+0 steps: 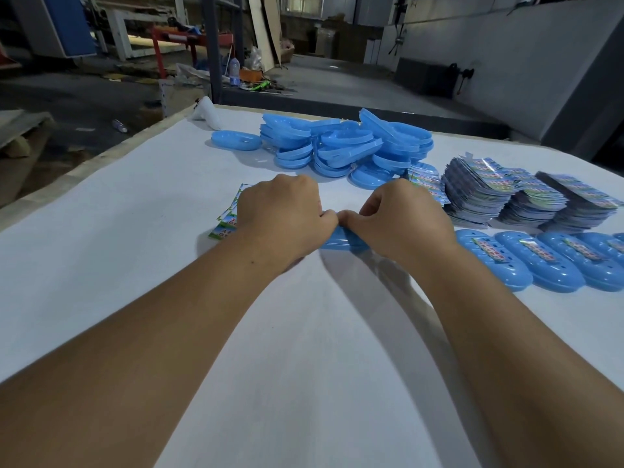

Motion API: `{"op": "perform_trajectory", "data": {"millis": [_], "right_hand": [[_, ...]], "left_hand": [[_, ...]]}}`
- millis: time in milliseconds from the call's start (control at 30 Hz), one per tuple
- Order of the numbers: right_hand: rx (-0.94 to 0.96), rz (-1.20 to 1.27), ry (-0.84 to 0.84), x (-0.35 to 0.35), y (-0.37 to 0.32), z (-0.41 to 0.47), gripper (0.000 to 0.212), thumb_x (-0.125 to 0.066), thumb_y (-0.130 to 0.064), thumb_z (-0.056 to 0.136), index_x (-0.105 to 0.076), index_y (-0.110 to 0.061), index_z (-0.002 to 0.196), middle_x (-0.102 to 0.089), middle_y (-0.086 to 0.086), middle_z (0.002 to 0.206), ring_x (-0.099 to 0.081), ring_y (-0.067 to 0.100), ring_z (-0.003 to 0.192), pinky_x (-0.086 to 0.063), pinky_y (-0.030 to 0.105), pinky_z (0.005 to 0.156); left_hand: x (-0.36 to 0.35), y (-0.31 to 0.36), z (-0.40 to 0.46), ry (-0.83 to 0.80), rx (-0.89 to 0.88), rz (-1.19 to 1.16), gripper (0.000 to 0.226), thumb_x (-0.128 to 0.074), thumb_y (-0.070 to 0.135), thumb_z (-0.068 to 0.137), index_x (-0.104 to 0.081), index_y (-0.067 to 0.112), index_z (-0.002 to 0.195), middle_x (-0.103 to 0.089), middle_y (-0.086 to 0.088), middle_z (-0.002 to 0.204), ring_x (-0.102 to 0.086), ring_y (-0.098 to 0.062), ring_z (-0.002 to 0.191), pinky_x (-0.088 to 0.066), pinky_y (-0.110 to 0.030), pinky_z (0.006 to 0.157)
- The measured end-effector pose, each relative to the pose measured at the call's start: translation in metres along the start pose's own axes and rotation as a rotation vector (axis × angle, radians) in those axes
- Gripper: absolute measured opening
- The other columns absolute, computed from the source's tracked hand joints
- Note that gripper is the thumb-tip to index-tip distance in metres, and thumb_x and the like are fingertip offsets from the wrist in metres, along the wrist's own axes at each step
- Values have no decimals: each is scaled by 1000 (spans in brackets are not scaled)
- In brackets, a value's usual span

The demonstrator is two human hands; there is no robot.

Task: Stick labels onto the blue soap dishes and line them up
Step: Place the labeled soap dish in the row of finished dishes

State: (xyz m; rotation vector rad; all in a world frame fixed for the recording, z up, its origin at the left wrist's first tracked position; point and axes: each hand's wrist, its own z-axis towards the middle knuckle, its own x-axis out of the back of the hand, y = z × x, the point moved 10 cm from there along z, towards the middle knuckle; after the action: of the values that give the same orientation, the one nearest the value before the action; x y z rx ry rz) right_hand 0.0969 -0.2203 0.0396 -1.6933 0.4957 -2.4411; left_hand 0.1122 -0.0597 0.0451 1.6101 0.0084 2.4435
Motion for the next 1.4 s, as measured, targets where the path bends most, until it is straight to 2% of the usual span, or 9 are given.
{"op": "perform_trajectory", "data": {"millis": [100, 300, 433, 533, 667, 800, 967, 1133, 1400], "right_hand": [[-3, 68, -6, -2, 4, 0, 38, -72, -65, 78, -58, -30, 71, -64, -11, 75, -63, 19, 80, -47, 33, 65], [70, 296, 65, 10, 5, 1, 9, -65, -35, 90, -69, -28, 94, -66, -16, 86, -63, 15, 89, -52, 34, 81], [257, 299, -190, -15, -26, -16, 54, -71, -44, 77, -64, -35, 130, -64, -19, 123, -57, 4, 116, -39, 20, 89], [347, 215, -264, -27, -44, -25, 68, -70, -45, 75, -55, -36, 140, -61, -14, 137, -56, 11, 122, -42, 25, 96], [350, 56, -274, -23, -48, -29, 76, -50, -63, 67, -49, -45, 141, -62, -8, 123, -54, 26, 115, -45, 43, 101], [289, -101, -281, -19, -32, -34, 69, -48, -73, 72, -50, -49, 136, -56, -6, 122, -51, 29, 117, -42, 43, 96], [190, -215, -264, -8, -9, -31, 62, -55, -80, 73, -55, -39, 120, -51, -5, 108, -51, 30, 115, -35, 40, 83], [146, -249, -279, -1, 3, -30, 63, -55, -78, 77, -61, -28, 115, -58, 2, 126, -45, 32, 121, -34, 41, 83], [116, -190, -302, 1, 8, -30, 54, -61, -66, 82, -58, -36, 127, -54, 1, 134, -36, 31, 129, -29, 42, 84]], "left_hand": [[-1, -5, -1, -4, 32, 4, 44, -52, 67, 90, -59, 25, 100, -65, 0, 91, -57, -21, 80, -42, -34, 64], [0, -34, 4, 10, 188, -222, 34, -49, 61, 96, -58, 29, 94, -63, 5, 81, -58, -14, 72, -42, -29, 58], [8, -43, 6, 106, 200, -289, 28, -48, 55, 99, -55, 28, 93, -51, 12, 70, -46, -9, 60, -28, -24, 50], [9, -42, 6, 124, 188, -300, 27, -50, 56, 97, -54, 30, 93, -59, 8, 80, -52, -12, 66, -31, -26, 52], [5, -39, 6, 101, 180, -300, 26, -53, 58, 94, -55, 32, 95, -63, 8, 85, -52, -12, 67, -28, -23, 50], [2, -37, 5, 85, 179, -283, 26, -54, 58, 94, -56, 32, 98, -64, 6, 86, -51, -11, 63, -31, -24, 51], [2, -36, 2, 73, 188, -270, 26, -55, 58, 94, -57, 32, 98, -65, 6, 88, -51, -12, 66, -34, -26, 53], [-1, -36, 1, 32, 180, -285, 26, -54, 59, 93, -58, 34, 96, -68, 5, 92, -59, -18, 78, -42, -30, 62], [2, -31, -3, -3, 172, -309, 27, -55, 55, 95, -61, 29, 101, -68, 3, 96, -59, -18, 80, -40, -32, 64]]}}
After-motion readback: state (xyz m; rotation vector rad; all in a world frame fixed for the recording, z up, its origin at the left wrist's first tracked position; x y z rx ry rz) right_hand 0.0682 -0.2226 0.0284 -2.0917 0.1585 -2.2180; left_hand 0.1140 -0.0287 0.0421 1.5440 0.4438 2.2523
